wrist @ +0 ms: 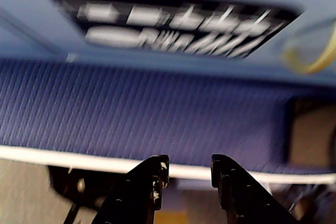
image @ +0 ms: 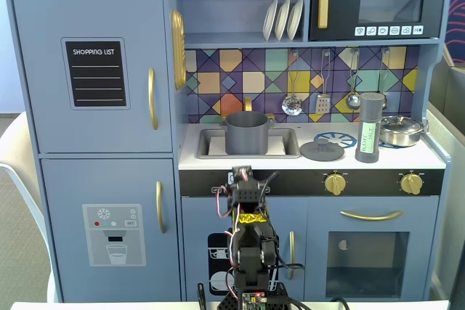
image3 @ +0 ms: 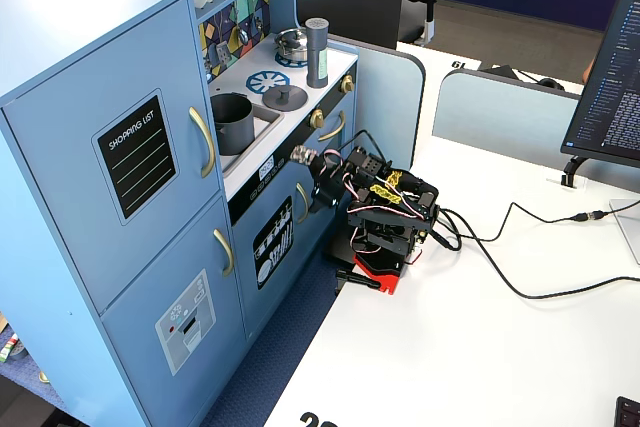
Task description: Put salt in the gray recipient
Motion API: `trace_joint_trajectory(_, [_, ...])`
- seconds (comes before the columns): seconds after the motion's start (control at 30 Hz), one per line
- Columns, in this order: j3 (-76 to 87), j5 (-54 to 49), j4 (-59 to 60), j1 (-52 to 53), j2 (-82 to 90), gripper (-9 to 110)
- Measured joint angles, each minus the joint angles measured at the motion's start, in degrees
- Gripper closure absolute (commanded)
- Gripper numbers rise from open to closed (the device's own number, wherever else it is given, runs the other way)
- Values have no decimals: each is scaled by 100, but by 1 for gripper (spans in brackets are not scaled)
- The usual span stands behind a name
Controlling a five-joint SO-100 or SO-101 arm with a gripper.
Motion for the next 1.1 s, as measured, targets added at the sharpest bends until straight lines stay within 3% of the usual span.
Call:
trace_joint_trajectory(0.27, [1239, 334, -185, -149, 483, 101])
trace_joint_trajectory(0.47, [1301, 589, -70, -290, 545, 100])
trace_joint_trajectory(1.1, [1301, 70, 193, -290, 554, 95])
